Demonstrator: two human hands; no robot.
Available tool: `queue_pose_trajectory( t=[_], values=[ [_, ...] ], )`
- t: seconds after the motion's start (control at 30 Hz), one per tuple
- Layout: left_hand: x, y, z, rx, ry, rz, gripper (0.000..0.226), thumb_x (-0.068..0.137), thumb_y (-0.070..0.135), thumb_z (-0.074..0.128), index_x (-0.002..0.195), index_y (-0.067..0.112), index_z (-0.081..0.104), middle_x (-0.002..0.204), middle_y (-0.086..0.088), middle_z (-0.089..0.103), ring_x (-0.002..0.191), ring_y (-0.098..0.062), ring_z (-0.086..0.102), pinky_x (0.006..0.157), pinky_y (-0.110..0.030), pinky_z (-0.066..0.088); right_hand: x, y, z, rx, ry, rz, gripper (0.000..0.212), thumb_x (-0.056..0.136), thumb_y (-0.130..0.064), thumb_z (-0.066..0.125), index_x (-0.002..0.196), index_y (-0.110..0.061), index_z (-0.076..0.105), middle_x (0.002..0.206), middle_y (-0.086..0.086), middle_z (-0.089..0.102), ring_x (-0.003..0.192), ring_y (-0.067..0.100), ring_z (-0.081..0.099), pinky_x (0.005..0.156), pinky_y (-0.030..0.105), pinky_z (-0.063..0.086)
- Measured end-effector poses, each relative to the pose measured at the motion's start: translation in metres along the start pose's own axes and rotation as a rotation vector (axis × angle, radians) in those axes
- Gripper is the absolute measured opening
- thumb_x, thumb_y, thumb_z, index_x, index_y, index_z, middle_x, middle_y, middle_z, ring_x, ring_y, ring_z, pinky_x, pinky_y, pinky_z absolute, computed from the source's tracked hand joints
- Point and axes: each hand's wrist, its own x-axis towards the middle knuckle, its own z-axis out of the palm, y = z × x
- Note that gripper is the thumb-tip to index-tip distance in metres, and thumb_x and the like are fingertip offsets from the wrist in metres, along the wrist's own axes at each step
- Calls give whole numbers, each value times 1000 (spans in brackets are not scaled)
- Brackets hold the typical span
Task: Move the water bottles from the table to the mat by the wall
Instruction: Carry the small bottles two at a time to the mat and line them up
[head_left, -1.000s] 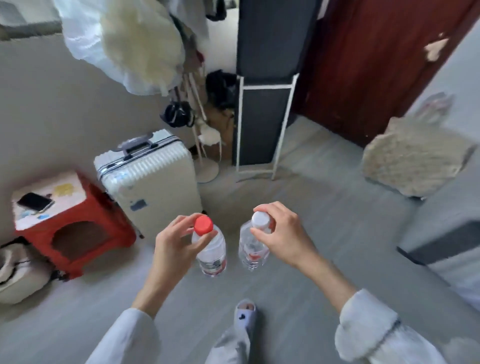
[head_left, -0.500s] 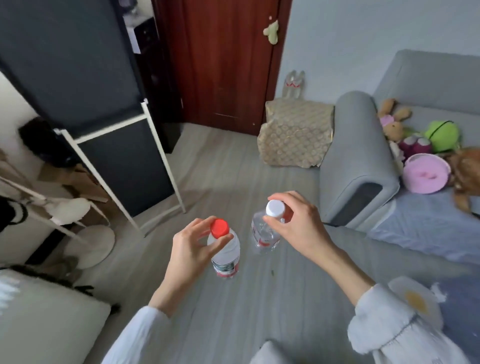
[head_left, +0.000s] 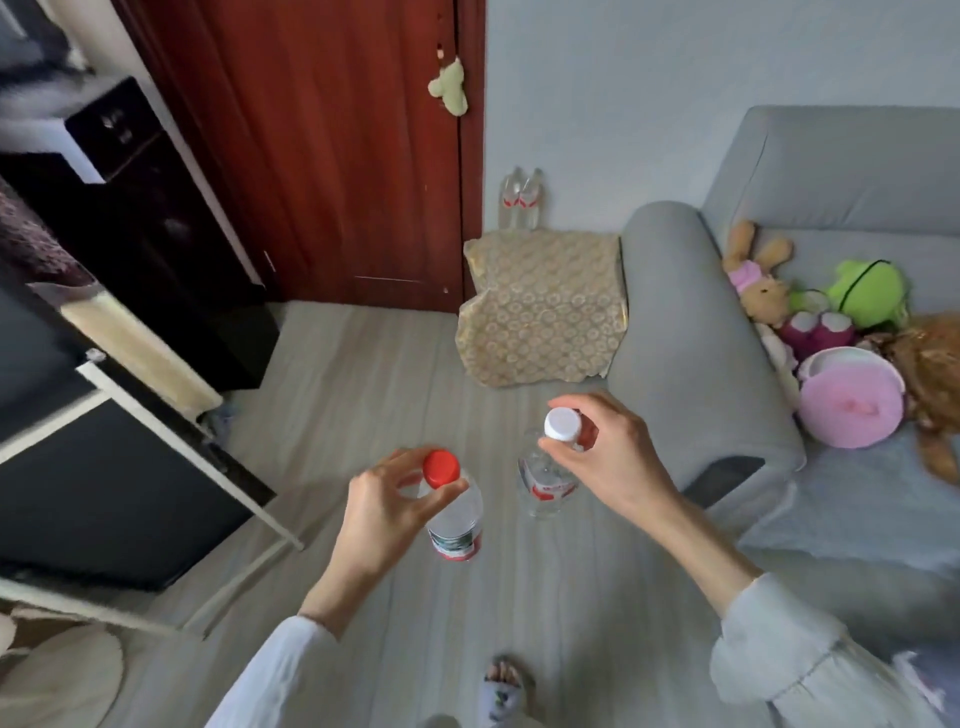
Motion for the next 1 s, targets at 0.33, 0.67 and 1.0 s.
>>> queue_pose_trajectory(
  t=[0.33,0.67,1.0],
  values=[
    [261,3,18,-41,6,40,33,66,23,79,73,49,60,79,20,66,76,-2,65,68,0,43,232,72,17,-102,39,18,29,64,-6,77,91,-6,64,89,8,63,73,14,53,69,16,40],
    [520,0,46,-77,-96,9,28,65,26,79,91,28,66,96,2,69,89,-13,66,75,-17,46,433,144,47,-146,93,209,27,62,-8,75,87,-11,65,89,9,63,72,14,55,66,5,36],
    [712,12,142,53,-184,22,19,65,25,79,78,30,67,75,23,62,72,9,59,67,-1,41,612,252,34,-156,49,291,26,67,-11,75,91,-7,64,93,13,62,76,18,54,66,13,35]
  ],
)
